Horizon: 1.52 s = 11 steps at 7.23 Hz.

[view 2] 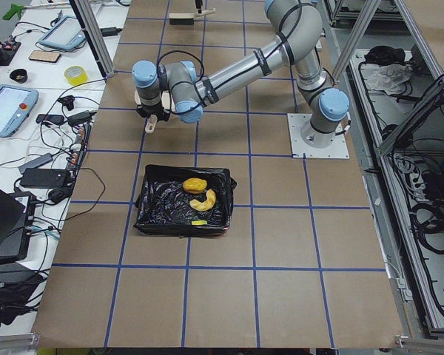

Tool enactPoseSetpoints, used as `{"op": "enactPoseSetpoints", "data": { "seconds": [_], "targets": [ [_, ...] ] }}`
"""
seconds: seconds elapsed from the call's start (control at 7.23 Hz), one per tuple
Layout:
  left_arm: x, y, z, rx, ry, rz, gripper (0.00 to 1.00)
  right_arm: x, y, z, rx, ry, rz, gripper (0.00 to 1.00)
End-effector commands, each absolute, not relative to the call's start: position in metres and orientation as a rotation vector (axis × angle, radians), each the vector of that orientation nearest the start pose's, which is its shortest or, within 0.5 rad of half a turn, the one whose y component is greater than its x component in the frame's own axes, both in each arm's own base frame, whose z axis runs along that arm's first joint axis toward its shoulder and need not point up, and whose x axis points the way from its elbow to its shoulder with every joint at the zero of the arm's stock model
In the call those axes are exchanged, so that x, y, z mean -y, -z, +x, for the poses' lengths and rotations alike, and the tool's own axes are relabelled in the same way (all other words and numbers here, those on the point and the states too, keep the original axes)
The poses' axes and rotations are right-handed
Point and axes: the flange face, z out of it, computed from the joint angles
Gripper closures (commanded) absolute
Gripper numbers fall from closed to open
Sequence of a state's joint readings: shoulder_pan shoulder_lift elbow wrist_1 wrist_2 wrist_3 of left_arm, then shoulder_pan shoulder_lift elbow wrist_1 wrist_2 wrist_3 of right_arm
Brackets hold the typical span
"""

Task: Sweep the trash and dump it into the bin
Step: 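Return the dustpan to the table while the right gripper sets down the brush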

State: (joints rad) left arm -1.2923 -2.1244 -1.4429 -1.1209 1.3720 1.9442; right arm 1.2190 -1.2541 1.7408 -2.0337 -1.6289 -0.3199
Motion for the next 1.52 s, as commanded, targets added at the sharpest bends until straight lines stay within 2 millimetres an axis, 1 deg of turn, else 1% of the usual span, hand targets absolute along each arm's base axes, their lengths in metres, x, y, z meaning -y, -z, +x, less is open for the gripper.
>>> {"op": "enactPoseSetpoints", "data": {
  "seconds": [0.0, 0.14, 0.28, 0.42, 0.55, 0.69, 0.83, 0.97, 1.11, 1.25, 1.38],
  "targets": [
    [0.698, -0.223, 0.021, 2.058, -0.227, -2.3, 1.0, 0.559, -0.377, -0.06, -3.196, 0.0, 0.103, 0.0],
    [0.691, -0.199, 0.019, 2.061, -0.236, -2.309, 1.0, 0.549, -0.411, -0.035, -3.154, -0.008, 0.087, 0.0],
    [0.69, -0.195, 0.016, 2.063, -0.26, -2.322, 1.0, 0.55, -0.429, -0.002, -3.095, 0.017, 0.057, 0.0],
    [0.691, -0.198, 0.01, 2.06, -0.27, -2.324, 1.0, 0.543, -0.443, 0.029, -3.095, 0.015, 0.163, 0.0],
    [0.689, -0.194, 0.009, 2.054, -0.264, -2.322, 1.0, 0.531, -0.456, 0.07, -3.099, 0.028, 0.18, 0.0],
    [0.689, -0.193, 0.009, 2.053, -0.266, -2.321, 1.0, 0.524, -0.459, 0.102, -3.128, 0.034, 0.163, 0.0],
    [0.689, -0.192, 0.008, 2.054, -0.265, -2.315, 0.54, 0.517, -0.463, 0.12, -3.129, 0.048, 0.135, 0.0],
    [0.688, -0.192, 0.007, 2.057, -0.255, -2.306, 0.36, 0.514, -0.464, 0.122, -3.132, 0.038, 0.127, 0.0],
    [0.687, -0.2, -0.005, 2.115, -0.255, -2.256, 0.34, 0.51, -0.461, 0.122, -3.134, -0.002, 0.127, 0.0],
    [0.681, -0.218, -0.041, 2.191, -0.237, -2.171, 0.34, 0.504, -0.47, 0.123, -3.136, 0.026, 0.125, 0.0],
    [0.674, -0.243, -0.084, 2.304, -0.225, -2.039, 0.34, 0.5, -0.475, 0.124, -3.123, 0.04, 0.122, 0.0]
  ]
}}
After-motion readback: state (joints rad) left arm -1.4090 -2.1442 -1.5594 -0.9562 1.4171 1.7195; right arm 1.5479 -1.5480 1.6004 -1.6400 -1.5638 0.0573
